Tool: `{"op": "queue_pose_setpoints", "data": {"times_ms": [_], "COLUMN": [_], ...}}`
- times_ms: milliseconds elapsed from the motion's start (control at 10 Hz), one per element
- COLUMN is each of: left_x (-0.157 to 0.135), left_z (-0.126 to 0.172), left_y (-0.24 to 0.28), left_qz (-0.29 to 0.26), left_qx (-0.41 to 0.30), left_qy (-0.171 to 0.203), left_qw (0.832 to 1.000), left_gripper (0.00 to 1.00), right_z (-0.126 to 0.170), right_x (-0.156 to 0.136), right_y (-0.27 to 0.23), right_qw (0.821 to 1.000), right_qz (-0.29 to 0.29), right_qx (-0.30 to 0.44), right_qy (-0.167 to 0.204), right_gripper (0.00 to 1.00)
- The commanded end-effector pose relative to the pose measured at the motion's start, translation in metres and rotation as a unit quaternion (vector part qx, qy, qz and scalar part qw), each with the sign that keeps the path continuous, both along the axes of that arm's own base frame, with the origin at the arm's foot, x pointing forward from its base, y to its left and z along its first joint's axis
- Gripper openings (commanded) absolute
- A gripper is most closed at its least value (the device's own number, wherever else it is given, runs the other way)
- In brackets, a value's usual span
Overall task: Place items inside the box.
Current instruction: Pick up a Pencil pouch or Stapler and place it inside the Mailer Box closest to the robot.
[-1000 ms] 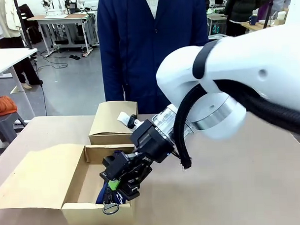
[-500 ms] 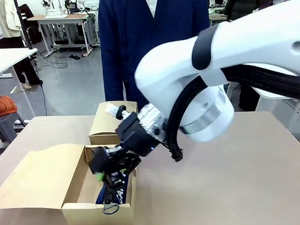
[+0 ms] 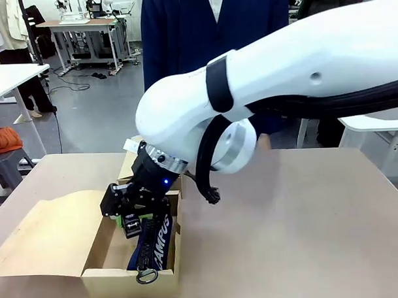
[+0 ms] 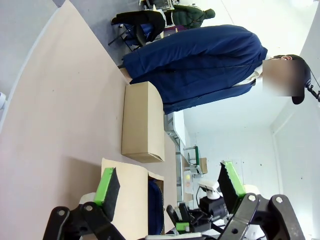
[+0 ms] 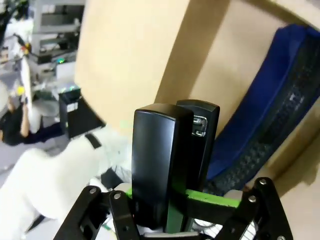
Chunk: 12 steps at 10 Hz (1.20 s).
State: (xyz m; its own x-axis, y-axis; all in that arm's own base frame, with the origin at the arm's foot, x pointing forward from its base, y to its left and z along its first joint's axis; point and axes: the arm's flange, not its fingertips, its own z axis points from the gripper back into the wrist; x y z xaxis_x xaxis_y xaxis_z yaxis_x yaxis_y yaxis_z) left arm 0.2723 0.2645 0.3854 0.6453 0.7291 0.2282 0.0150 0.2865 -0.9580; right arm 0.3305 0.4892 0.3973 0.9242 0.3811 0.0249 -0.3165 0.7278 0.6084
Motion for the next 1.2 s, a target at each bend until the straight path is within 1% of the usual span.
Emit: {"op": "queue_pose_setpoints", "data": {"times_ms": [0, 100, 300, 600, 700, 800, 900, 1000, 1100], "left_x": [-0.004, -0.004, -0.004, -0.004, -0.004, -0.004, -0.004, -0.004, -0.004], "left_z": [0.0, 0.0, 0.0, 0.0, 0.0, 0.0, 0.0, 0.0, 0.0], "left_y": [-0.001, -0.001, -0.001, -0.001, -0.001, -0.001, -0.001, -0.001, -0.001], "left_qz": [-0.006, -0.006, -0.006, -0.006, -0.006, -0.006, -0.006, -0.006, -0.006], "left_qx": [0.004, 0.004, 0.004, 0.004, 0.004, 0.004, 0.004, 0.004, 0.004], "left_qy": [-0.007, -0.007, -0.007, -0.007, -0.007, -0.007, -0.007, -0.007, -0.007], "left_qw": [1.0, 1.0, 1.0, 1.0, 1.0, 1.0, 1.0, 1.0, 1.0], "left_gripper": [1.0, 1.0, 1.0, 1.0, 1.0, 1.0, 1.0, 1.0, 1.0], "right_z": [0.006, -0.002, -0.011, -0.014, -0.016, -0.018, -0.02, -0.021, -0.021], "right_x": [0.023, 0.029, 0.029, 0.023, 0.022, 0.022, 0.021, 0.021, 0.021], "right_y": [0.037, 0.042, 0.039, 0.035, 0.034, 0.033, 0.03, 0.027, 0.026], "right_qw": [0.999, 0.998, 0.993, 0.992, 0.992, 0.992, 0.993, 0.993, 0.992], "right_qz": [-0.024, -0.022, -0.035, -0.033, -0.027, -0.021, -0.023, -0.027, -0.028], "right_qx": [-0.013, -0.024, -0.061, -0.069, -0.084, -0.084, -0.081, -0.079, -0.079], "right_qy": [-0.034, -0.049, -0.092, -0.098, -0.09, -0.087, -0.087, -0.088, -0.09], "right_gripper": [0.21, 0.21, 0.21, 0.21, 0.8, 0.79, 1.0, 0.83, 1.0]}}
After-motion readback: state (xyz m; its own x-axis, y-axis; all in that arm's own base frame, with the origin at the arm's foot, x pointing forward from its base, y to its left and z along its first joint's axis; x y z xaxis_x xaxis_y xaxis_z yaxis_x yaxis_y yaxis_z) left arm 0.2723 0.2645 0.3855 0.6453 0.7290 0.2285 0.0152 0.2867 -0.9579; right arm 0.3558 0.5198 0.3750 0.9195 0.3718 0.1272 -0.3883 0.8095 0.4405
